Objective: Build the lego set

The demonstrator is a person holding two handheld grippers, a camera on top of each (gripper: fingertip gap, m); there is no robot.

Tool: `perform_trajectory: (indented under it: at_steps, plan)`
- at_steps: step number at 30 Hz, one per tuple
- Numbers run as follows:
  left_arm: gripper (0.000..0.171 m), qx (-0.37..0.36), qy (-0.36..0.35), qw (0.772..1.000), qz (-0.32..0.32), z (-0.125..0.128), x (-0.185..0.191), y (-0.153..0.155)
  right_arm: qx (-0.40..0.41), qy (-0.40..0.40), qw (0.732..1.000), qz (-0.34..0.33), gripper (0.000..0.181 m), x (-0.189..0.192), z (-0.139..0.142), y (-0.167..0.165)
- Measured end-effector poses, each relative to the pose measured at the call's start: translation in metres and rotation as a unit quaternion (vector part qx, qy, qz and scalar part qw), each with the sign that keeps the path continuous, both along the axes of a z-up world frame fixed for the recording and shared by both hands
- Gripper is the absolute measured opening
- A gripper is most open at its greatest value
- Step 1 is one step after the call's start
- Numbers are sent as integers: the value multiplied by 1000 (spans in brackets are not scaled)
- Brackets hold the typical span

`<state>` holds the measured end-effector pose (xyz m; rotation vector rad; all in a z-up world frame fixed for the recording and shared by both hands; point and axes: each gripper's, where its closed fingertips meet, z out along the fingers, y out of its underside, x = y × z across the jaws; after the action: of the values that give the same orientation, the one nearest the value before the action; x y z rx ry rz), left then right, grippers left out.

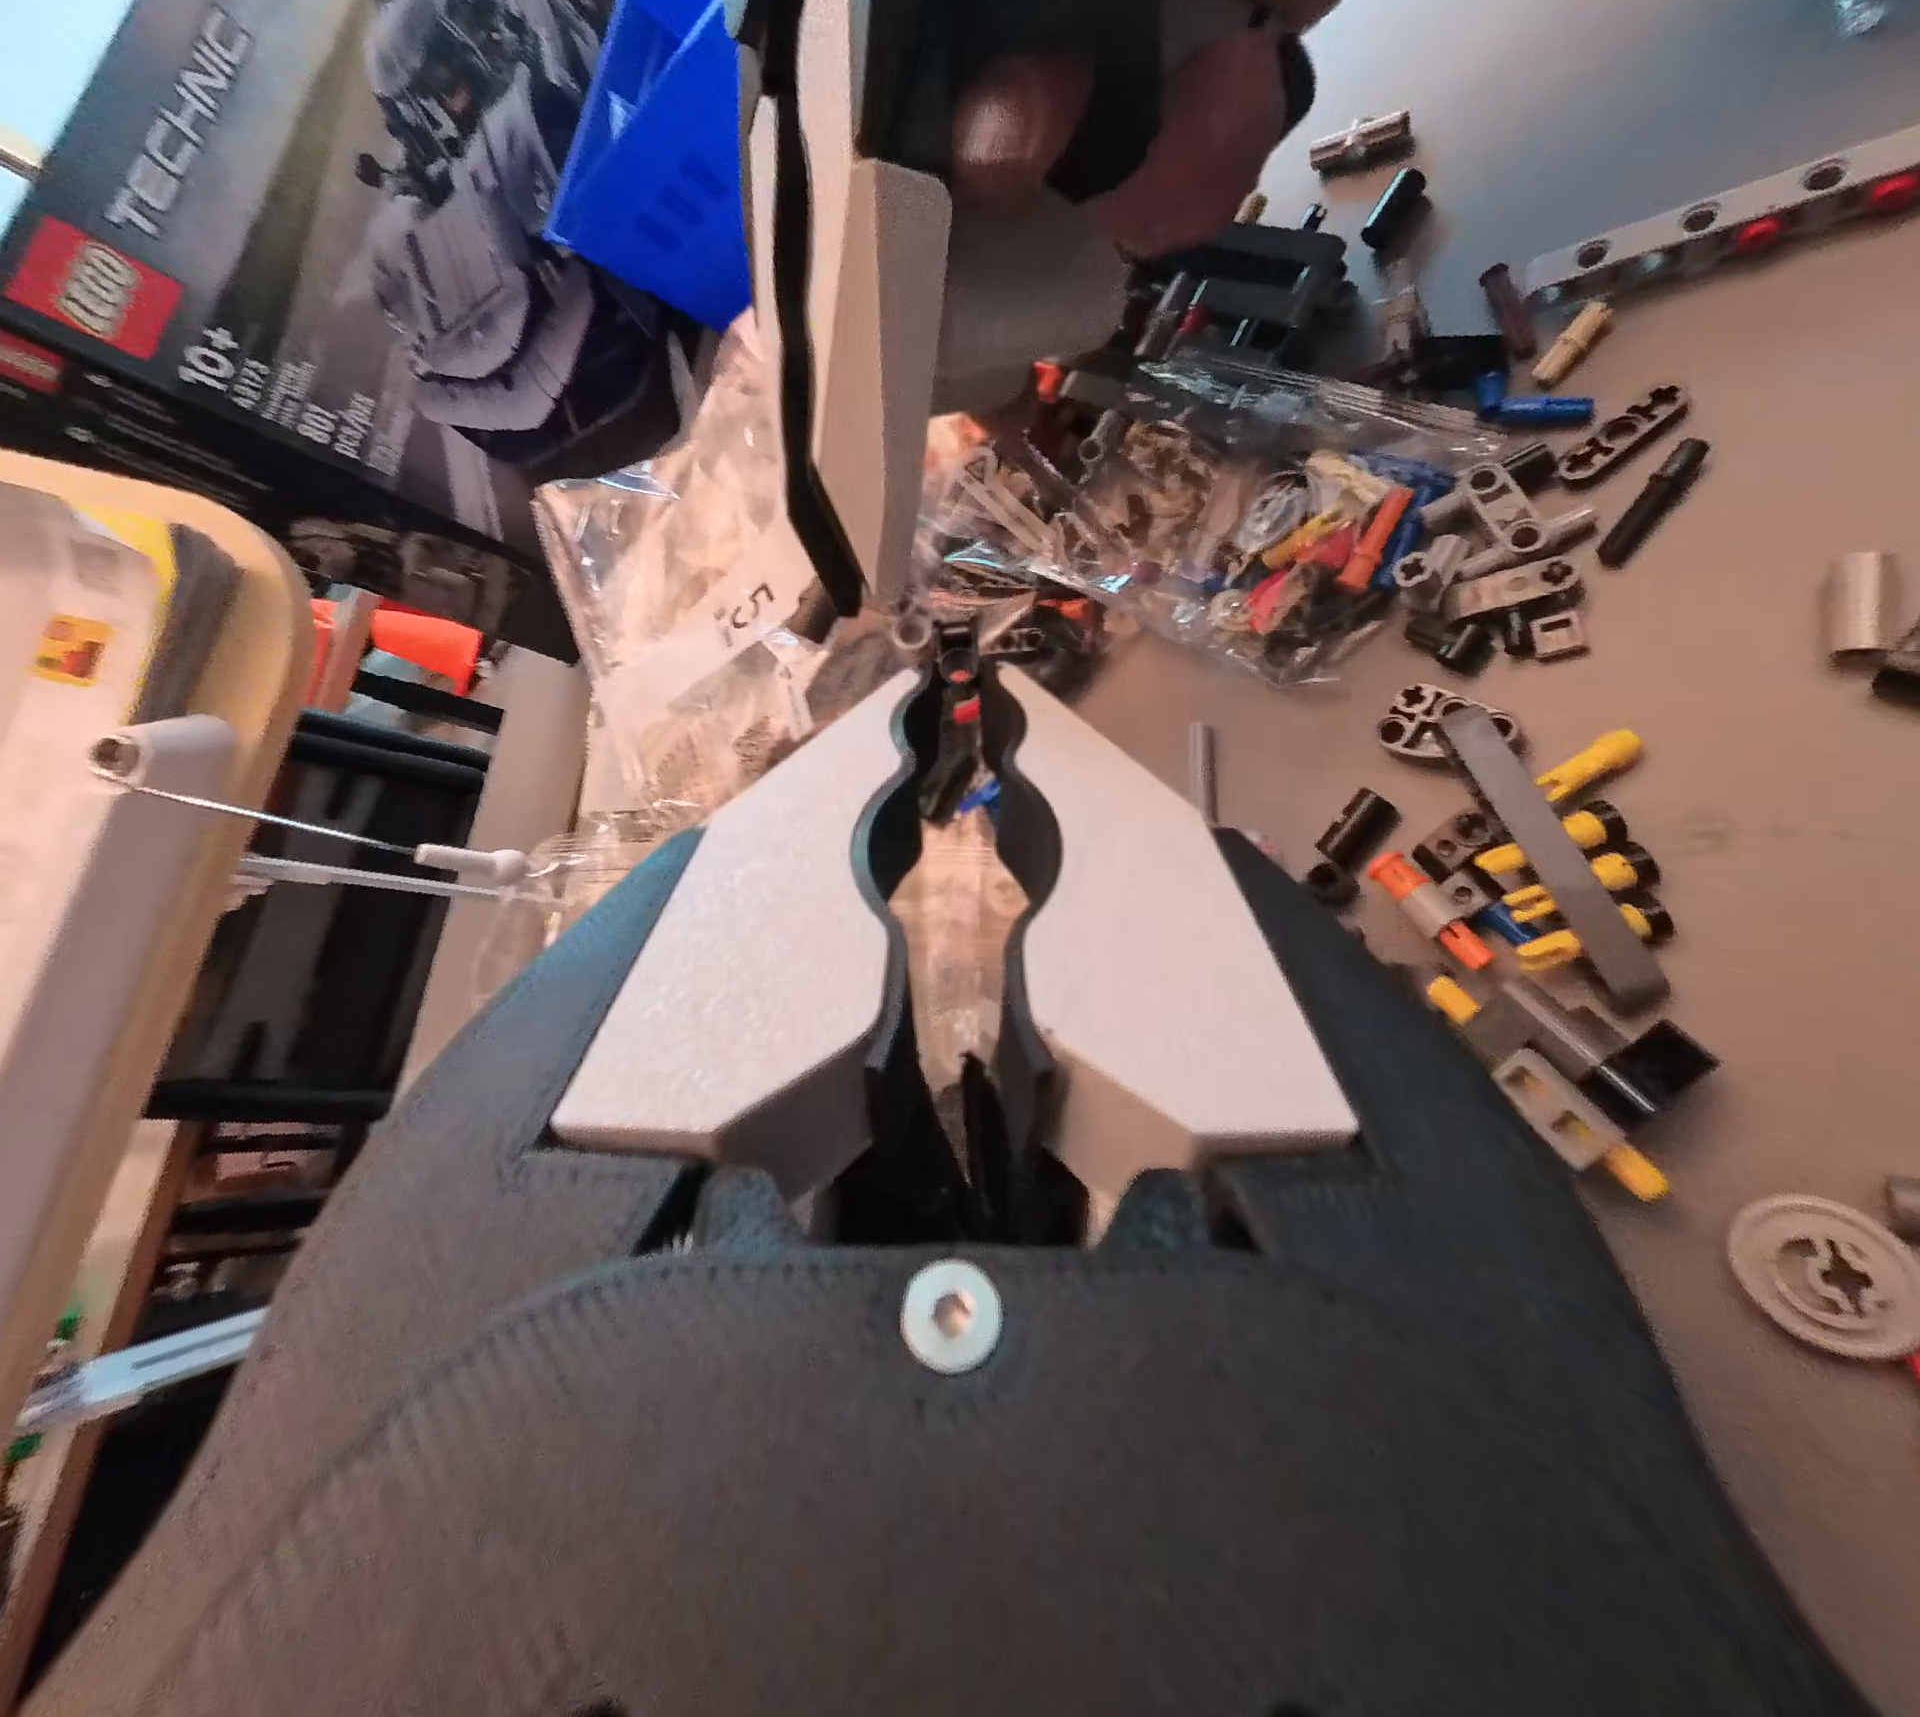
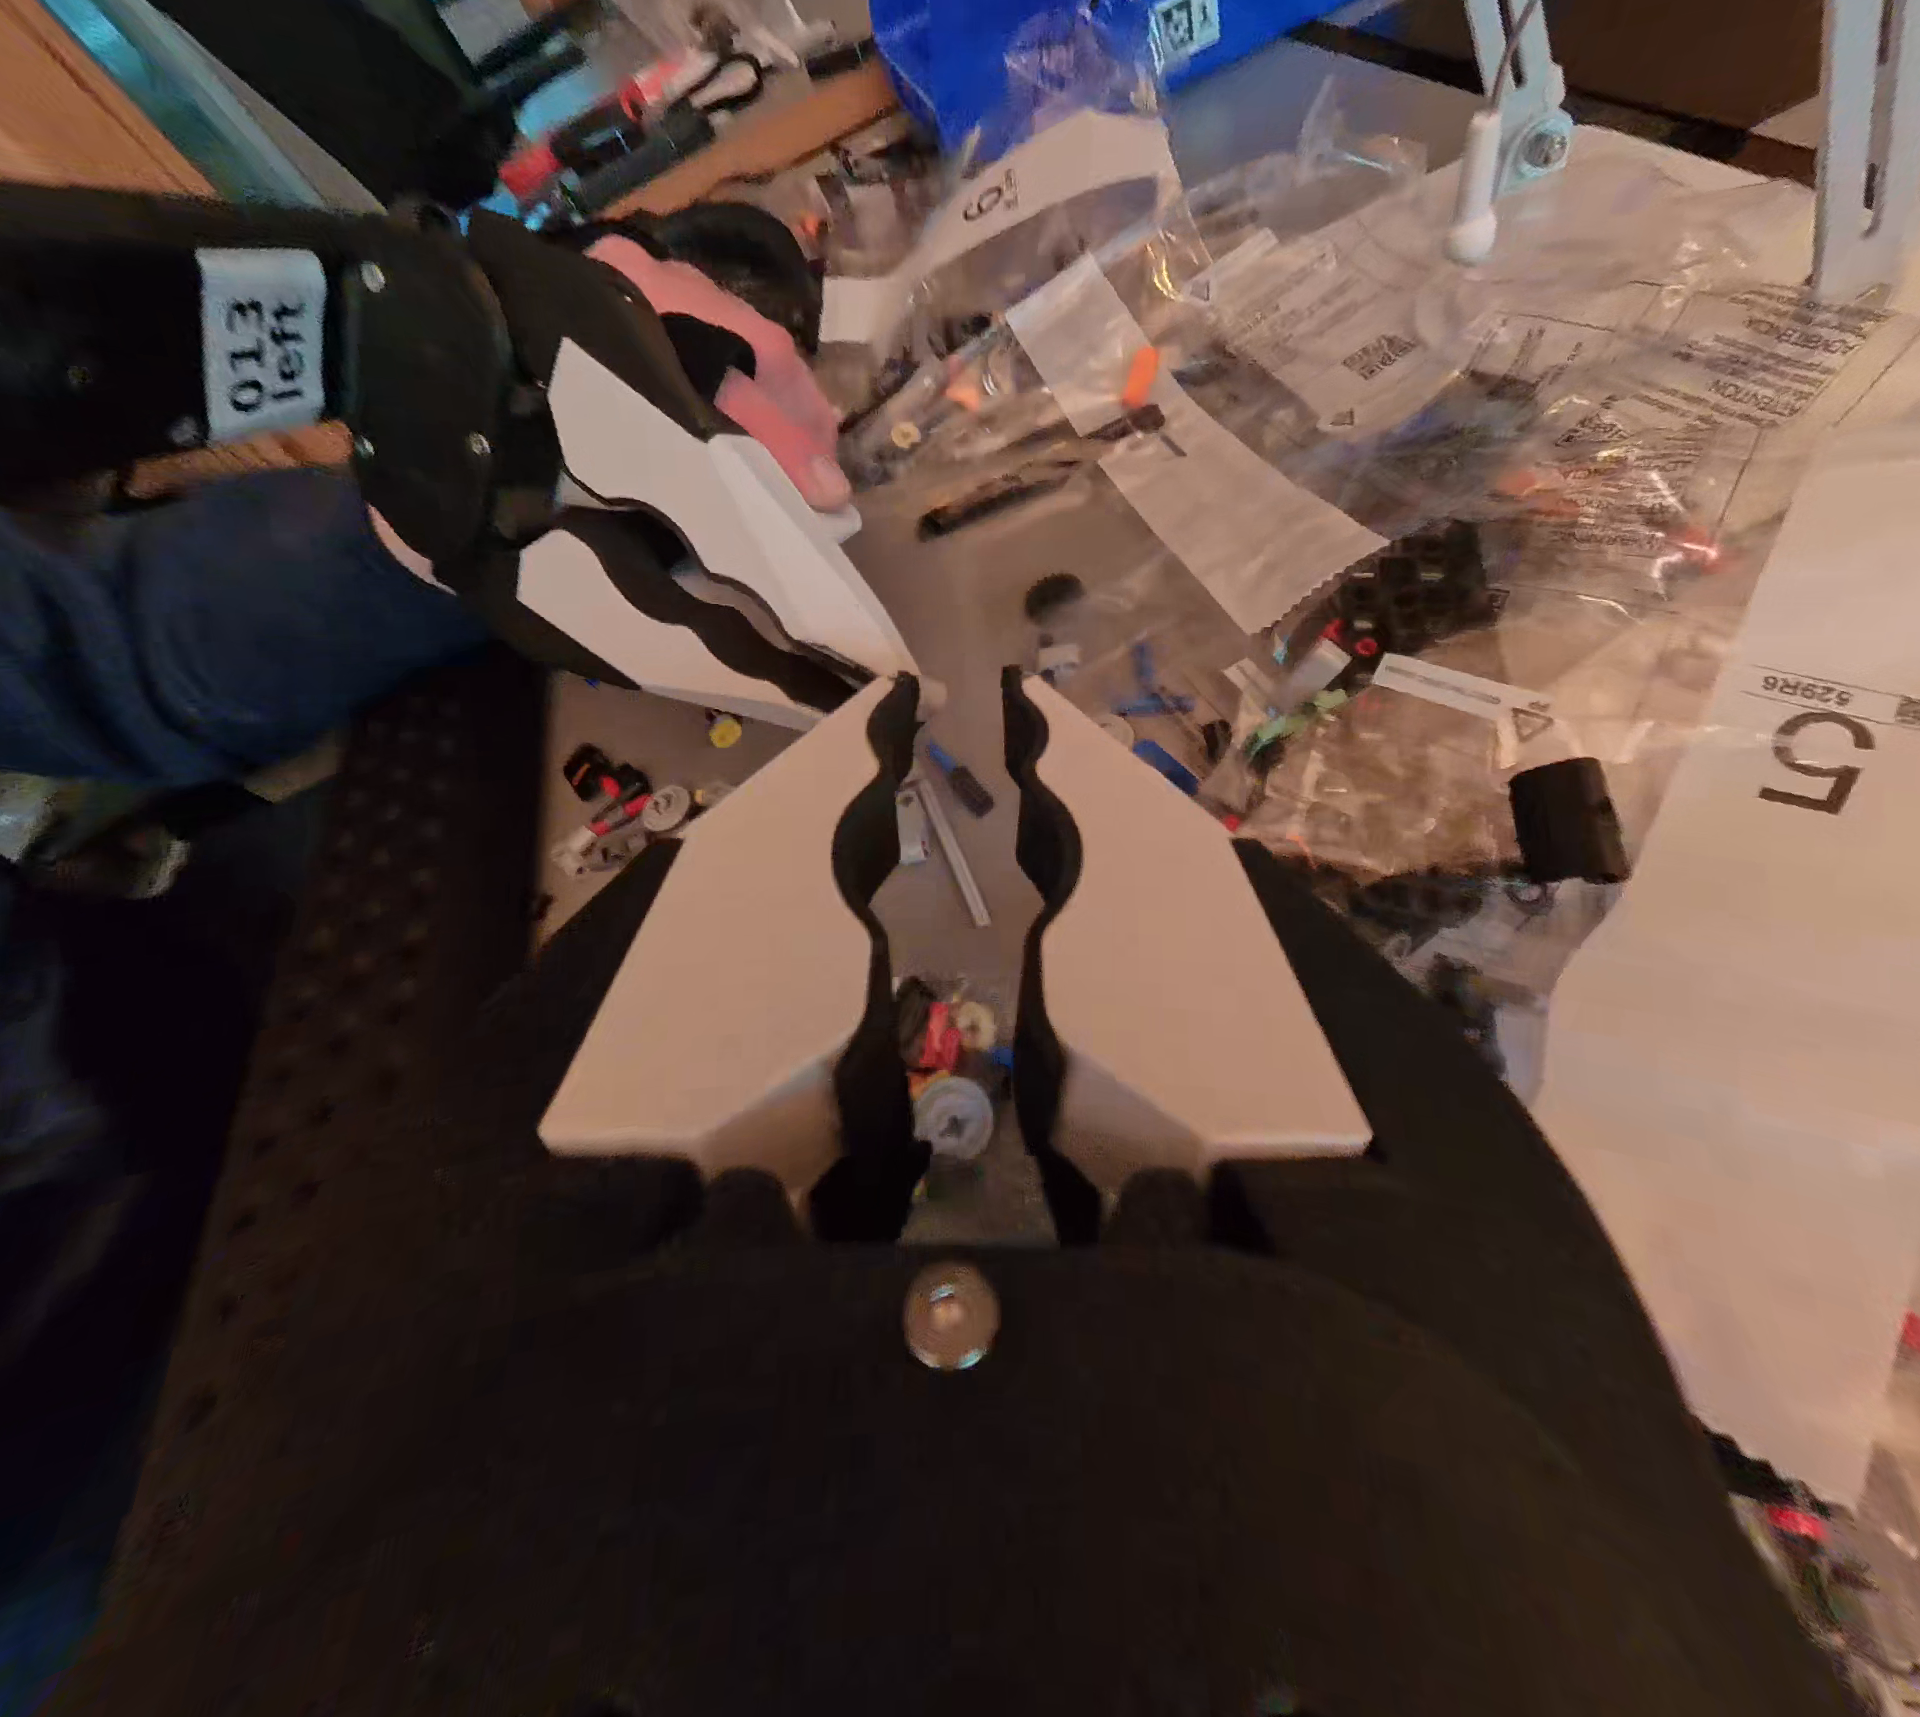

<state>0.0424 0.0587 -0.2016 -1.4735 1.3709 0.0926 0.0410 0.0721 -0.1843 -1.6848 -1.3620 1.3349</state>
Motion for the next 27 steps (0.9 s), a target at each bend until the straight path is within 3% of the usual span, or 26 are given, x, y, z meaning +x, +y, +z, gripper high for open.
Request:
perform_trajectory:
  at_steps: [6, 12, 16, 20, 27]
  plan:
    - [6, 43, 0, 999, -5, 11, 6, -2, -37, 21, 998, 42, 7, -4, 3, -14]
    - [6, 62, -18, 998, 1, 20, 5, 1, 29, 41, 998, 33, 7, -4, 14, -13]
    - [12, 25, -77, 997, 19, 24, 1, 5, 70, 64, 995, 13, 6, -4, 24, -7]
    - [22, -48, -180, 982, 6, 32, 4, 3, 101, 87, 991, 17, 6, -3, 32, -10]
    - [10, -102, -258, 960, -24, 42, 10, -5, 141, 106, 984, 38, 6, -7, 38, -23]
